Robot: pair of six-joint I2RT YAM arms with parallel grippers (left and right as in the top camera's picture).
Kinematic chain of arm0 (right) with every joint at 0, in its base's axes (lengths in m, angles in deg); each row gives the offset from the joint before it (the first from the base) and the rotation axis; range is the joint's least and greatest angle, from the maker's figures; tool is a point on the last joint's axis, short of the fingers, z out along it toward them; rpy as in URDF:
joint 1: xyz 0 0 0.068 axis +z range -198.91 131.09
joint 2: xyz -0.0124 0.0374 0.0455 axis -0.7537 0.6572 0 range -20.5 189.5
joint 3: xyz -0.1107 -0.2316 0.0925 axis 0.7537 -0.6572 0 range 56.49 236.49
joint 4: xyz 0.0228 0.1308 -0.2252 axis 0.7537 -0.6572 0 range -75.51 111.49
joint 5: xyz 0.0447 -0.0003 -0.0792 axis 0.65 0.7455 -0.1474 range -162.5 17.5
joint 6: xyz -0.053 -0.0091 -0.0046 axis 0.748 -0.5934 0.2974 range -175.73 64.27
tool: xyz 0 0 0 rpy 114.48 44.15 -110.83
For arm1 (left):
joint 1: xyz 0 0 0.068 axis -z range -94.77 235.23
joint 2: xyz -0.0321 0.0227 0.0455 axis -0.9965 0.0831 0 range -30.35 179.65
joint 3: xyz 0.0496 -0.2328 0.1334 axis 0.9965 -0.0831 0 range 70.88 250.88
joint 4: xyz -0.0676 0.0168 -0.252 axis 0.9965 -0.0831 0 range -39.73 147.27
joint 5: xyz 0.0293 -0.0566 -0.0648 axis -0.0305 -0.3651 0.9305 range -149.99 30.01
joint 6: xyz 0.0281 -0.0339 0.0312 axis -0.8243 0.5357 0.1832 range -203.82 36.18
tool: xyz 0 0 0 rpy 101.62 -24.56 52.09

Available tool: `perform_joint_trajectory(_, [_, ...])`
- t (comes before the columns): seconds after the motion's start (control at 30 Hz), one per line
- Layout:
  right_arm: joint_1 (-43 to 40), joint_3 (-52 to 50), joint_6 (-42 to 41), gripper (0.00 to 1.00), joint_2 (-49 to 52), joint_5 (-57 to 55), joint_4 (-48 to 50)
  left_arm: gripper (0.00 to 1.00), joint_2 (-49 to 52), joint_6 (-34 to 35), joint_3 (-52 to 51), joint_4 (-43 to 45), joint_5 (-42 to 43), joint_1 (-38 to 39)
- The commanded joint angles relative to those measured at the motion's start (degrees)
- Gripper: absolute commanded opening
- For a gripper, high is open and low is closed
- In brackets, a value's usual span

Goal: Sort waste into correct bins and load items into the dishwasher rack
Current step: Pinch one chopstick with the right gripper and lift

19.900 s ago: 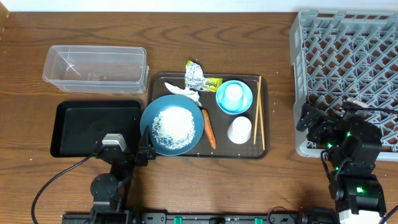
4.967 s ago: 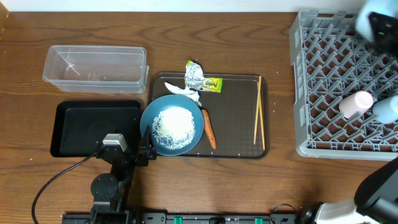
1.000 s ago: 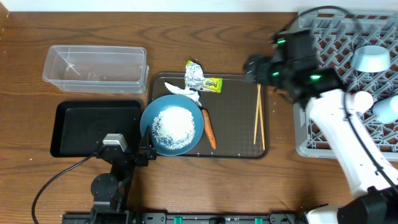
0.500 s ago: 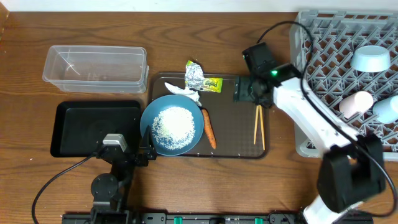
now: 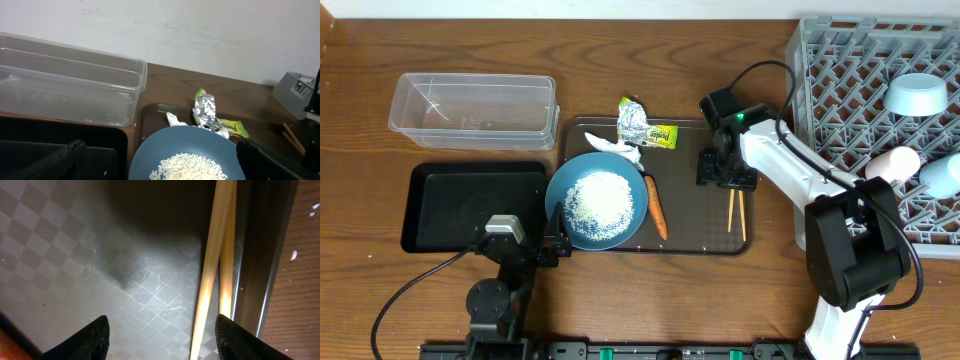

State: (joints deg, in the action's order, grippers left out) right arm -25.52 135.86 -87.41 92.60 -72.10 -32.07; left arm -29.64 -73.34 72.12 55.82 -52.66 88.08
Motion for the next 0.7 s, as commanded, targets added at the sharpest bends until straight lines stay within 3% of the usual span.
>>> perform_joint_trajectory(0.0, [0.3,-0.7,-1.1,0.67,0.2,-1.7,0.0,0.98,0.0,-0.2,-1.0,-1.9,1.0,0.2])
perform_joint_trajectory(0.67, [0.0,-4.7,-2.2,0.61,0.2,-2.4,5.7,0.98,0.0,-0.2,-1.0,-1.9,1.0,0.2])
